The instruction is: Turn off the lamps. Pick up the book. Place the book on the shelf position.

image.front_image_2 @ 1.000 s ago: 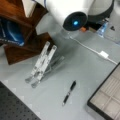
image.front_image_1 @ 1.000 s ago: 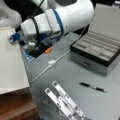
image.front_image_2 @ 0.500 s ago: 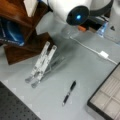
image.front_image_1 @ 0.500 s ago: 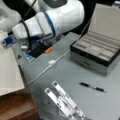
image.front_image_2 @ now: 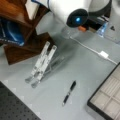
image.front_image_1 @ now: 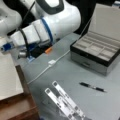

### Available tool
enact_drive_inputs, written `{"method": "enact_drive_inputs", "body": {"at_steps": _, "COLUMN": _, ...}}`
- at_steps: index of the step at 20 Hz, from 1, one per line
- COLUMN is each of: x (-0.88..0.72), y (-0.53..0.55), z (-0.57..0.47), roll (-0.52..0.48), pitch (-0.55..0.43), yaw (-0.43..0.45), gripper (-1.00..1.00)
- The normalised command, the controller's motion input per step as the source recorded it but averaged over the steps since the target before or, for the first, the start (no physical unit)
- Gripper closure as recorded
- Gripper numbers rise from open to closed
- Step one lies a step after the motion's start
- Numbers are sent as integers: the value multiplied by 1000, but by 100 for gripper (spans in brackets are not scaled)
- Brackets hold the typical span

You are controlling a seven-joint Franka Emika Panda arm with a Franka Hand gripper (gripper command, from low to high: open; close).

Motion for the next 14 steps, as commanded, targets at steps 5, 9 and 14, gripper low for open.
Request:
{"method": "enact_drive_inputs", "body": {"at_steps": 5, "x": -262, "y": -102, "z": -92, "roll": -116, "pitch": -151, "yaw": 192, "gripper": 100}}
{"method": "enact_drive_inputs", "body": {"at_steps": 9, "x": -255, "y": -74, "z": -136, "roll": -71, "pitch": -177, "yaw": 165, "gripper": 100}}
{"method": "enact_drive_inputs", "body": {"at_steps": 14, "x": -217, "y": -55, "z": -90, "roll": 26, "pitch": -165, "yaw": 97, "gripper": 100}}
